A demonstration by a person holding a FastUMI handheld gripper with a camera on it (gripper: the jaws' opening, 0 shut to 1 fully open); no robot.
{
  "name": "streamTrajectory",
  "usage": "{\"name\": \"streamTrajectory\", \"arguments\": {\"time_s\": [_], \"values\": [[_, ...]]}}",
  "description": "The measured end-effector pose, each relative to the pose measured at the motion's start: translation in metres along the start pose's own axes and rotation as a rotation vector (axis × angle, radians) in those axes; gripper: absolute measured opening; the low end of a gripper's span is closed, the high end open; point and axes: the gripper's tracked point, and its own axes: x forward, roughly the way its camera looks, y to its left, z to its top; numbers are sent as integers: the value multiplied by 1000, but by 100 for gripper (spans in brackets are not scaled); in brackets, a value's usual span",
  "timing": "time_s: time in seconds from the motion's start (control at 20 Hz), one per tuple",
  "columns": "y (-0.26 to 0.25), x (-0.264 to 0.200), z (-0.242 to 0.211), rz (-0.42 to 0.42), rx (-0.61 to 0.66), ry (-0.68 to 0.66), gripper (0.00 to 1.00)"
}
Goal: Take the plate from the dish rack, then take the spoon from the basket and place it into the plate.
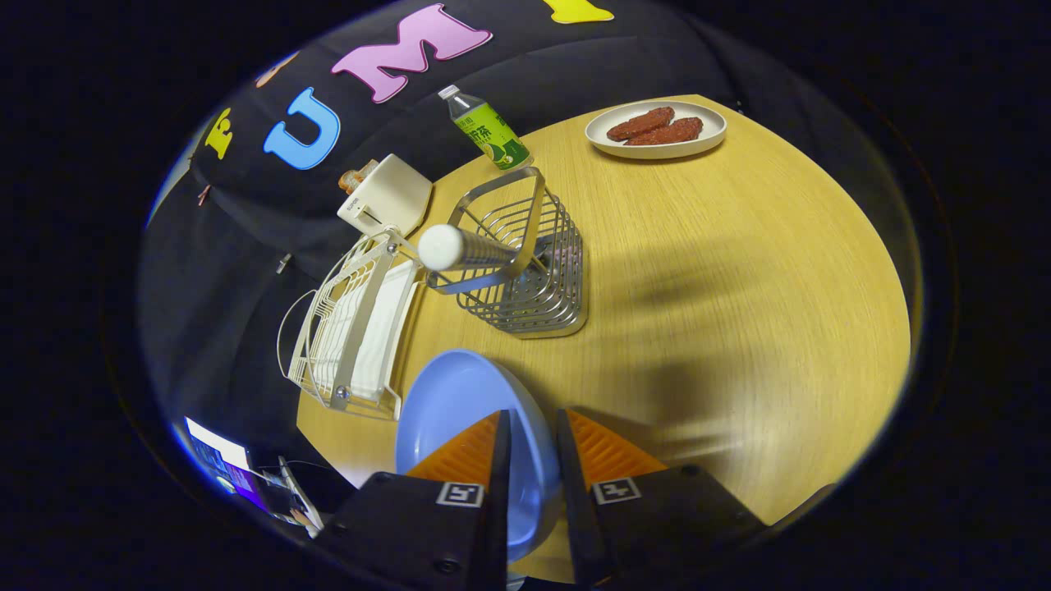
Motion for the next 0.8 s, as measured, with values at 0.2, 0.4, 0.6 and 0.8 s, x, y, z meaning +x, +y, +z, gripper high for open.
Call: {"name": "streamTrajectory", "arguments": {"time_s": [0.2, 0.4, 0.6, 0.8], "values": [[1, -15, 26, 16, -108, -113, 81], [11, -45, 71, 18, -319, -322, 98], [36, -63, 104, 60, -479, -497, 98], [58, -62, 121, 124, -583, -627, 98]]}}
